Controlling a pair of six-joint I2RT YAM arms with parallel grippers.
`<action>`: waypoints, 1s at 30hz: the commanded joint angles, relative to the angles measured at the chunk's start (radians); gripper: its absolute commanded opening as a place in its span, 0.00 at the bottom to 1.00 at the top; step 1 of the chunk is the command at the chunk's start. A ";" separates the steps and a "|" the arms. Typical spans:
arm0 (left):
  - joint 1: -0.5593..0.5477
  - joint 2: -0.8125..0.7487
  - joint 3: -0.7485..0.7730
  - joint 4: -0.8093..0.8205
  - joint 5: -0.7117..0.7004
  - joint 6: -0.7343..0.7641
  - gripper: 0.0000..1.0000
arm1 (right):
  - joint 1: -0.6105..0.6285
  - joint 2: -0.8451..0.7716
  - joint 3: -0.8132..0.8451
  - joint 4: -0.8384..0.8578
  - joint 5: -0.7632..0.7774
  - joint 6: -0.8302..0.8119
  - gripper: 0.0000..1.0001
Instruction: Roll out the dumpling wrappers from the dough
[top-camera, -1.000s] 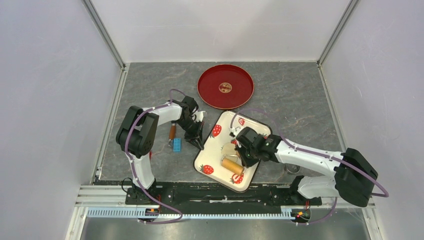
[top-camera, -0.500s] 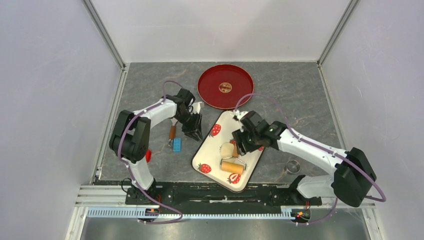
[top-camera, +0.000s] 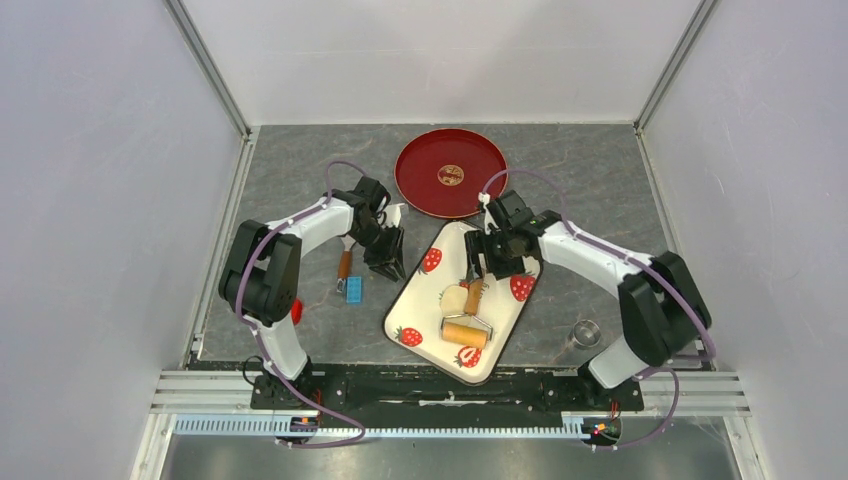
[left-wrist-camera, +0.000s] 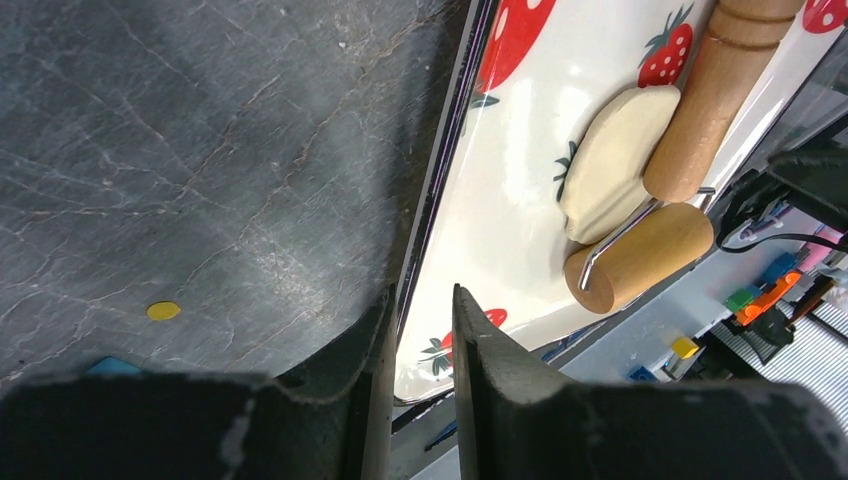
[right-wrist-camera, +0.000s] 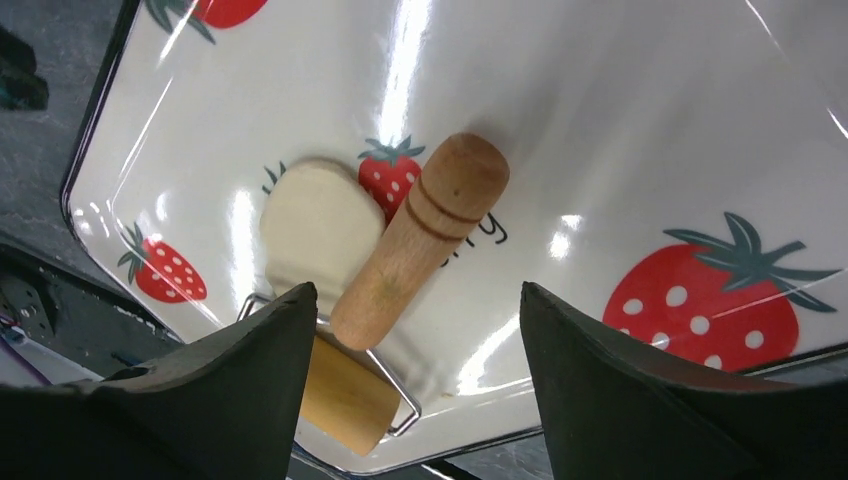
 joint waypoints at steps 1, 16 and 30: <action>-0.003 -0.035 -0.015 0.002 -0.011 0.022 0.31 | 0.001 0.095 0.082 0.015 0.005 0.026 0.71; -0.003 -0.043 -0.016 0.002 -0.012 0.034 0.29 | 0.018 0.266 0.141 0.038 0.107 0.072 0.21; -0.002 -0.174 0.047 0.077 0.131 -0.001 0.41 | 0.012 0.128 0.405 -0.118 0.104 0.090 0.00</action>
